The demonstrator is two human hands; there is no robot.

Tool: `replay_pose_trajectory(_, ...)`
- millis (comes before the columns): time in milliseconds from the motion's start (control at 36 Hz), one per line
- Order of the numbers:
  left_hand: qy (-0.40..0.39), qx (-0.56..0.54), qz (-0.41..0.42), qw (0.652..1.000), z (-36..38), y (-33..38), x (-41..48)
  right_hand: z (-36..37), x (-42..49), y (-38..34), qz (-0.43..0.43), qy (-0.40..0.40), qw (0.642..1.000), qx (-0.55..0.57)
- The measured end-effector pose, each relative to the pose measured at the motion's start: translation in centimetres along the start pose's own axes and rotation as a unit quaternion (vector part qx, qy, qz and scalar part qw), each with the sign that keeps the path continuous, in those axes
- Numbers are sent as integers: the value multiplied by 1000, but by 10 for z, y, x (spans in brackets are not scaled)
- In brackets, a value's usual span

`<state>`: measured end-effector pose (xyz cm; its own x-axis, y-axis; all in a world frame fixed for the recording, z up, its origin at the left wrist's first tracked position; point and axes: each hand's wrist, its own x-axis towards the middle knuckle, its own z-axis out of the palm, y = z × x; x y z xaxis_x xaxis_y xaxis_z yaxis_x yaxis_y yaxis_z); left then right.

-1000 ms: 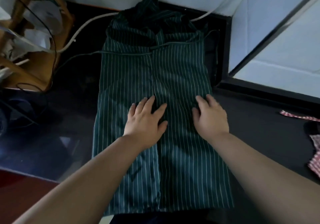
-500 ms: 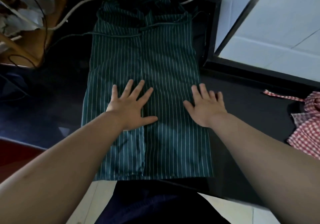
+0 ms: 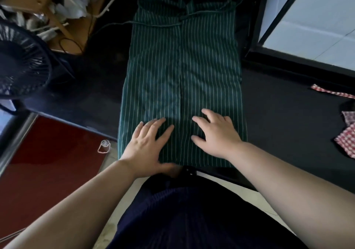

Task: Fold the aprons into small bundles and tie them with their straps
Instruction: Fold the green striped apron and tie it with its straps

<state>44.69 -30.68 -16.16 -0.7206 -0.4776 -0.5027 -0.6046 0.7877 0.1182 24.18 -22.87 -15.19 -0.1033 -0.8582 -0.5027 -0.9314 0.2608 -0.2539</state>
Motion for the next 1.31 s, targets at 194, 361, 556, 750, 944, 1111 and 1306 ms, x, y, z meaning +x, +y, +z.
replay_pose_trajectory(194, 35, 16, 21, 999, 14, -6, -11, 17, -17, -15, -35, -46, 997, -59)
replay_pose_trajectory(361, -11, -31, 39, 999, -2, -16, -22, 32, -38, -36, -14, -45, 996, -77)
replay_pose_trajectory(556, -75, -232, -36, 969, -43, -46, -12, -5, -34, -35, 46, -40, 994, 90)
replay_pose_trajectory(750, -71, -295, -96, 948, -59, -62, 12, -29, -9, -26, 87, -64, 993, 45)
replay_pose_trajectory(944, -37, -251, -162, 954, -50, -65, 24, -32, 14, -26, 123, -80, 989, 6)
replay_pose_trajectory(1111, 27, -245, -204, 947, -38, -65, 22, -39, 11, -16, 176, -91, 979, 39)
replay_pose_trajectory(1306, 92, -297, -221, 924, -31, -68, 16, -40, -8, 12, 297, -36, 946, 123)
